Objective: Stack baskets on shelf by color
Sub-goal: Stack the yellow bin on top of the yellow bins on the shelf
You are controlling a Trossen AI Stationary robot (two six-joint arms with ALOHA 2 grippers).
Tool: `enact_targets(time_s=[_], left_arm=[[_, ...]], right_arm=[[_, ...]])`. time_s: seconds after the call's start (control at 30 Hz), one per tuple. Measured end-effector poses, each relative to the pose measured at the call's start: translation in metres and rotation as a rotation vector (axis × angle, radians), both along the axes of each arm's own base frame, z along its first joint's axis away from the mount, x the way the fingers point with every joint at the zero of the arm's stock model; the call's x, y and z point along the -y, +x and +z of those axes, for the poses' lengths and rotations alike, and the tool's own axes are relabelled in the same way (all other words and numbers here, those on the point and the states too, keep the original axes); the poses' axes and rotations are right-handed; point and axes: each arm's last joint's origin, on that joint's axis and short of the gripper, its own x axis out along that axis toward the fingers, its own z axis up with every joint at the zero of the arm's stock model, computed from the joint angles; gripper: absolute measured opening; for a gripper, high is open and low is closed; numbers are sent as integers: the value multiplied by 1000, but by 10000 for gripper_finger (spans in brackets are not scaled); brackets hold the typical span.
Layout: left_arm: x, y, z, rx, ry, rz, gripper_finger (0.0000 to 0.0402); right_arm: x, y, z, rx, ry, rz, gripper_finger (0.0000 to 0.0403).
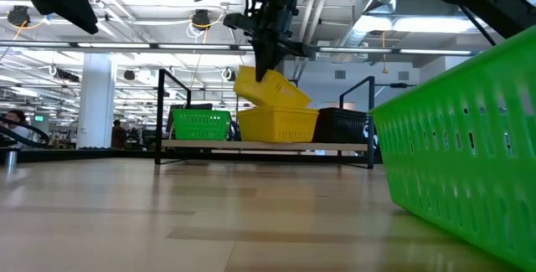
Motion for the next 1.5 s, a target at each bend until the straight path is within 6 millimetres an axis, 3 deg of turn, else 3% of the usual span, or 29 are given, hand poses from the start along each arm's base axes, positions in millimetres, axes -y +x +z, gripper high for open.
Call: enact_targets(time_s=[0.27, 0.53, 1.5], left_arm=[[0, 0, 0, -6, 3, -1, 125], [0, -1, 0, -16, 18, -21, 125], [0, 0, 0, -7, 0, 0, 125]], right_arm=[[-1, -5, 11, 21, -6, -23, 3], [-6, -13, 7, -82, 16, -33, 3], [-15, -11, -1, -118, 19, 31, 3]])
